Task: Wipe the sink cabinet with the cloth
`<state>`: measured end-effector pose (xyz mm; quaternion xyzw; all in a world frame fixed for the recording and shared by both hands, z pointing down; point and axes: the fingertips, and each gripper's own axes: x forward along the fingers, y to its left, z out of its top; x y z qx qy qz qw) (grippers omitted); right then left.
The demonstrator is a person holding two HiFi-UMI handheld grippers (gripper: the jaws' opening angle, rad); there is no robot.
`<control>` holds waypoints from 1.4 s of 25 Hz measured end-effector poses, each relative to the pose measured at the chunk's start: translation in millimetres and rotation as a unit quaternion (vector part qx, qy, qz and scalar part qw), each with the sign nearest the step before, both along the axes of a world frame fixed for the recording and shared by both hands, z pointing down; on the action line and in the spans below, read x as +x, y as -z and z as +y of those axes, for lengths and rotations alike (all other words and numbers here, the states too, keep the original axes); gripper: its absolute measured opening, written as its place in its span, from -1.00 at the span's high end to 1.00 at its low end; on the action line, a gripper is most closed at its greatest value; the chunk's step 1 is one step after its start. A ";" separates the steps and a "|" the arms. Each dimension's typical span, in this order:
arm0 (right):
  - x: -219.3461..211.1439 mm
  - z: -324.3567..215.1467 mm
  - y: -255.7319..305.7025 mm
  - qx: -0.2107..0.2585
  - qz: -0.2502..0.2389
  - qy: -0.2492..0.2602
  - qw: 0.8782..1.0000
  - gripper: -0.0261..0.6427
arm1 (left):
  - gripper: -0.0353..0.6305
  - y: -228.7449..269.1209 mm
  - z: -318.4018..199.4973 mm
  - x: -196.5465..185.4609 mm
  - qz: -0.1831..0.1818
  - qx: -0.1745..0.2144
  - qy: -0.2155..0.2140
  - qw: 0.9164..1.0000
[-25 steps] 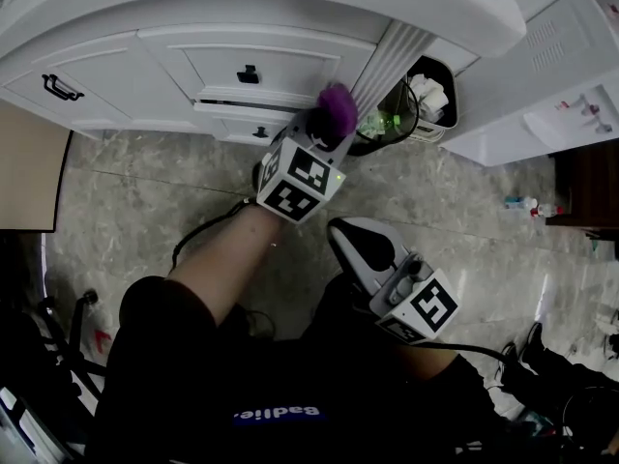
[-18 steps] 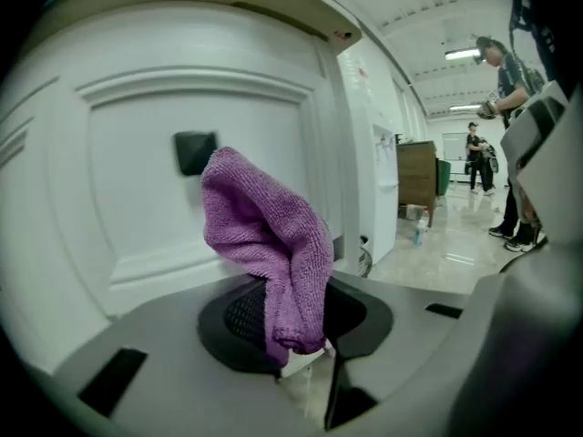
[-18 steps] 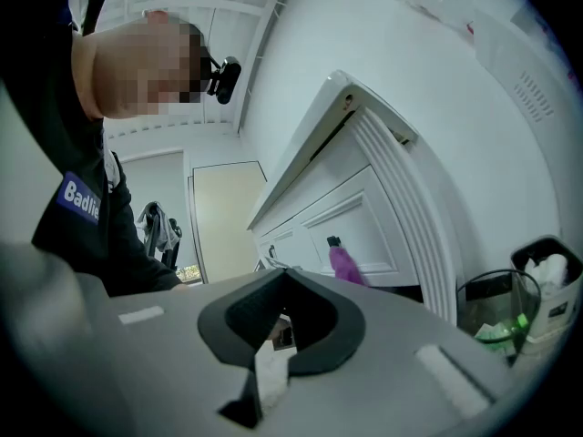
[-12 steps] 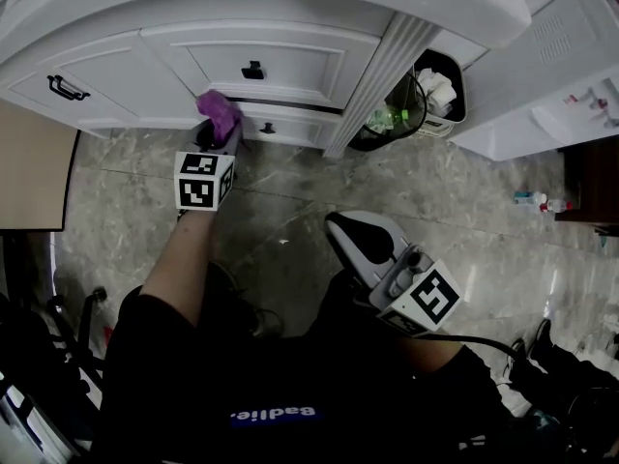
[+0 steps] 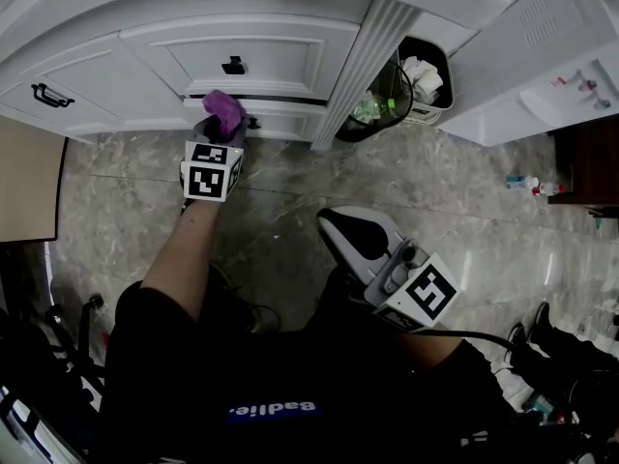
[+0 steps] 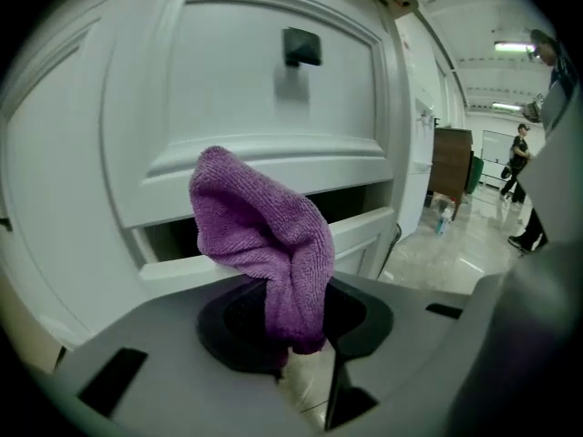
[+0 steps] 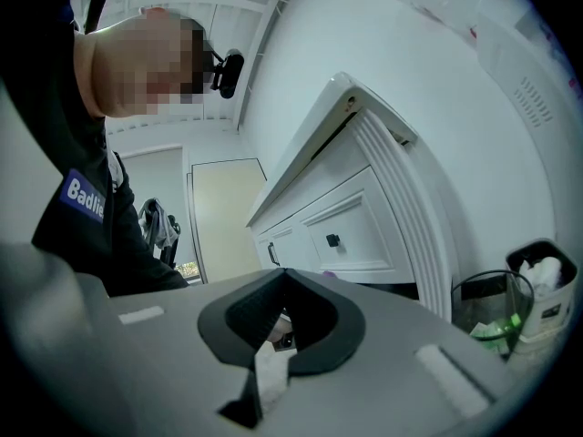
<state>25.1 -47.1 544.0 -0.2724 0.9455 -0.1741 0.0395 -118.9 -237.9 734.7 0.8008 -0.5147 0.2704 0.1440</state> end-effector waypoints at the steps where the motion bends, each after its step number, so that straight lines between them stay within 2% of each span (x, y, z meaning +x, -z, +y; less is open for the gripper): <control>1: 0.7 0.3 -0.2 -0.001 0.000 -0.002 1.000 0.92 | 0.57 0.5 1.0 16.1 0.000 -0.001 -0.016 1.000; 6: 8.5 -1.0 1.5 0.001 -0.003 -0.014 1.000 0.92 | 0.57 -2.1 6.0 88.2 0.004 -0.012 -0.077 0.997; 10: 10.8 0.4 5.1 0.006 -0.005 -0.016 1.000 0.92 | 0.57 -5.6 11.0 138.6 -0.002 -0.010 -0.134 0.991; 14: 15.2 2.4 2.7 0.004 -0.002 -0.019 1.000 0.92 | 0.57 0.3 19.2 168.0 -0.007 0.003 -0.176 0.984; 16: 17.7 2.0 0.4 0.004 0.004 -0.020 1.000 0.92 | 0.57 0.0 20.4 160.3 -0.003 0.008 -0.166 0.986; 19: 15.5 1.3 -2.1 0.002 0.005 -0.015 1.000 0.92 | 0.57 -6.5 20.5 125.9 -0.004 0.013 -0.129 0.991; 23: 0.6 3.5 -7.1 0.000 0.001 0.009 1.000 0.92 | 0.57 -33.0 21.1 45.6 -0.020 0.002 -0.051 0.998; 25: -3.6 4.3 -9.6 -0.003 0.002 0.015 1.000 0.92 | 0.57 -53.2 19.9 4.8 -0.032 -0.013 -0.012 0.999; 27: -5.2 3.6 -13.5 -0.008 0.005 0.016 1.000 0.92 | 0.57 -67.1 16.5 -20.5 -0.030 -0.020 0.008 0.999; 35: -0.9 0.5 -19.0 -0.014 0.005 0.004 1.000 0.92 | 0.56 -56.1 13.7 -25.6 -0.020 0.008 0.012 1.000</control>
